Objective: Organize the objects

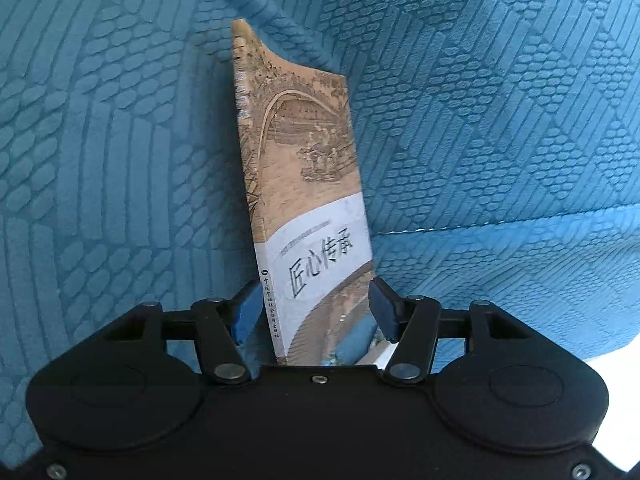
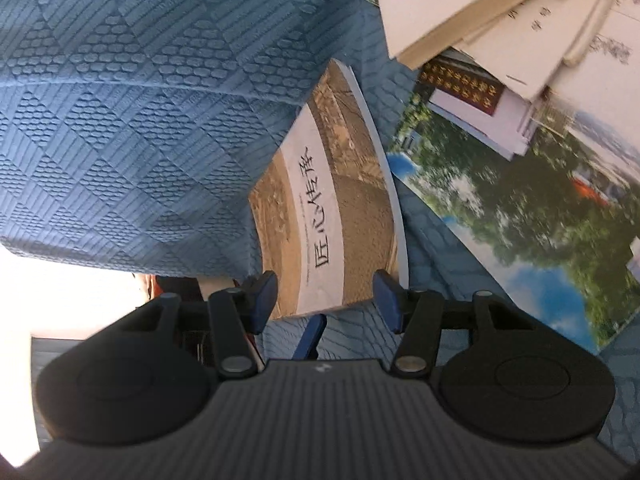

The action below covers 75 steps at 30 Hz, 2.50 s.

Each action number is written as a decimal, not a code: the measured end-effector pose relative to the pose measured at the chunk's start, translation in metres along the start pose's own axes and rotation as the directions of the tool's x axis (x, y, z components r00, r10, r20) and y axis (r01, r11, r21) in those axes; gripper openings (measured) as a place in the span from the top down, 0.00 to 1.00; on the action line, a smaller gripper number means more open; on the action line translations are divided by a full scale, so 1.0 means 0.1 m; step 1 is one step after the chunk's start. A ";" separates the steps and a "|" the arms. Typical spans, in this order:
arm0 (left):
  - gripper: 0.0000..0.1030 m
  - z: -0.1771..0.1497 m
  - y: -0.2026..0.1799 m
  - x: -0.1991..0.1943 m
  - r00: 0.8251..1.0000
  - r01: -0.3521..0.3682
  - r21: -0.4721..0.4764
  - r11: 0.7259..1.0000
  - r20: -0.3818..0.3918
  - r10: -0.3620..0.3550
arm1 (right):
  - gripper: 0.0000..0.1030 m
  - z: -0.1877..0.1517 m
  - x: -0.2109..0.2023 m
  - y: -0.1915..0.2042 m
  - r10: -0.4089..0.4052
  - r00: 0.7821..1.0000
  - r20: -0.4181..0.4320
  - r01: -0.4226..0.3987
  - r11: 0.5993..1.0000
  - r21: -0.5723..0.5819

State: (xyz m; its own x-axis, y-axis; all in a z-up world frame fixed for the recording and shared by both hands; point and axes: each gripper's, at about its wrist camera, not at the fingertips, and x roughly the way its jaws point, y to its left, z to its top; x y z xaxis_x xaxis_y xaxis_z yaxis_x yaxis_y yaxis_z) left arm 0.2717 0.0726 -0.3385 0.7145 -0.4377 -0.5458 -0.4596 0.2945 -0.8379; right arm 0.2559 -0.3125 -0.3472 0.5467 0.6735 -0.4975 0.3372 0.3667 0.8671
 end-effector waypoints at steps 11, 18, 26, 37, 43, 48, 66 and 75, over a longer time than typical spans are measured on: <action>0.48 0.07 -0.07 -0.09 0.997 0.076 -0.014 0.997 -0.011 -0.076 | 0.44 0.05 -0.26 -0.09 0.003 1.000 -0.006 -0.003 0.998 0.061; 0.48 0.10 -0.09 -0.06 0.996 0.082 -0.015 0.997 -0.034 -0.082 | 0.55 0.22 0.04 -0.09 0.008 1.000 -0.015 -0.006 0.994 0.107; 0.39 0.06 -0.12 -0.08 0.997 0.078 0.015 0.997 -0.014 -0.078 | 0.84 0.18 0.05 0.07 0.041 0.999 -0.004 -0.041 0.999 0.014; 0.67 -0.04 0.07 0.02 0.993 0.060 -0.126 0.990 -0.092 -0.072 | 0.85 -0.24 0.03 0.37 0.031 0.994 -0.109 -0.042 0.994 -0.106; 0.91 0.06 0.16 -0.09 0.996 0.027 -0.137 0.990 -0.080 -0.038 | 0.82 -0.32 0.02 0.41 -0.006 0.991 -0.132 -0.007 0.995 -0.098; 0.92 0.10 0.13 -0.14 0.997 -0.006 -0.095 0.995 -0.076 -0.001 | 0.62 -0.27 0.06 0.40 -0.034 0.990 -0.138 0.026 0.998 -0.055; 0.92 0.51 0.19 -0.57 0.995 0.043 -0.052 0.998 -0.092 -0.048 | 0.41 0.10 0.72 0.41 -0.083 0.991 -0.103 0.080 0.996 -0.030; 0.89 0.61 0.15 -0.85 0.993 0.069 0.016 0.998 -0.101 -0.067 | 0.85 0.07 0.65 0.55 -0.007 0.996 -0.087 0.001 0.998 -0.068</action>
State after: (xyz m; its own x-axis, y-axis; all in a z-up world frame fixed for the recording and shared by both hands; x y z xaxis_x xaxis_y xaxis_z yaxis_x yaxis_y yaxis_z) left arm 0.2367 0.1657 -0.3040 0.6866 -0.5399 -0.4869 -0.4009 0.2776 -0.8731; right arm 0.3150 -0.2531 -0.3323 0.4760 0.7241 -0.4990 0.2849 0.4099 0.8665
